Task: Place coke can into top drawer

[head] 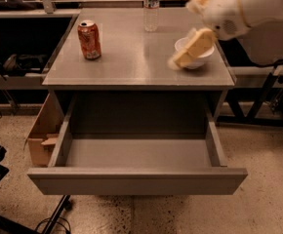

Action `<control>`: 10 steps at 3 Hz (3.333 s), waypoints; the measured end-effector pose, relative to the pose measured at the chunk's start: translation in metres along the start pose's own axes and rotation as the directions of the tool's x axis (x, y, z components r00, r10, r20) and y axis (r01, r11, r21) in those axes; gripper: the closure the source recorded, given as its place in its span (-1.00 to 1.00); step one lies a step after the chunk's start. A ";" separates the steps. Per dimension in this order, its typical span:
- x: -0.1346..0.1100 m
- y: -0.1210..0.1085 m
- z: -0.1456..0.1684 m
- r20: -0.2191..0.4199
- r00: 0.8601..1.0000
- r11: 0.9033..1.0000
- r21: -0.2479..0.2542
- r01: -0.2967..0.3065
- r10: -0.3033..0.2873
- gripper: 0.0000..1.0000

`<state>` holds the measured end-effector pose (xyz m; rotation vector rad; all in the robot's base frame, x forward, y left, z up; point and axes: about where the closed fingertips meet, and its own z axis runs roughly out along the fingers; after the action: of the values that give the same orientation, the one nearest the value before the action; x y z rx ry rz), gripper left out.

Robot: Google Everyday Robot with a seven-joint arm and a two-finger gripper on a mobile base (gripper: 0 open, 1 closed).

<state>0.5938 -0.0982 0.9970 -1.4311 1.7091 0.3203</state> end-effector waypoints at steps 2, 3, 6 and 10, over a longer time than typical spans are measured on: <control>-0.107 -0.059 0.102 0.391 0.920 0.996 0.074 -0.055 0.022 -1.00; -0.116 -0.071 0.109 0.414 0.910 0.990 0.113 -0.084 0.030 -1.00; -0.109 -0.099 0.242 0.487 0.858 0.967 0.095 -0.237 0.163 -1.00; -0.132 -0.072 0.363 0.517 0.802 0.943 -0.032 -0.331 0.299 -0.18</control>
Offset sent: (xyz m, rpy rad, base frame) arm 0.1513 0.1685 0.0419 0.5128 -0.1698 -0.0777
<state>0.8152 0.2113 0.9005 -0.8932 1.4774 0.7602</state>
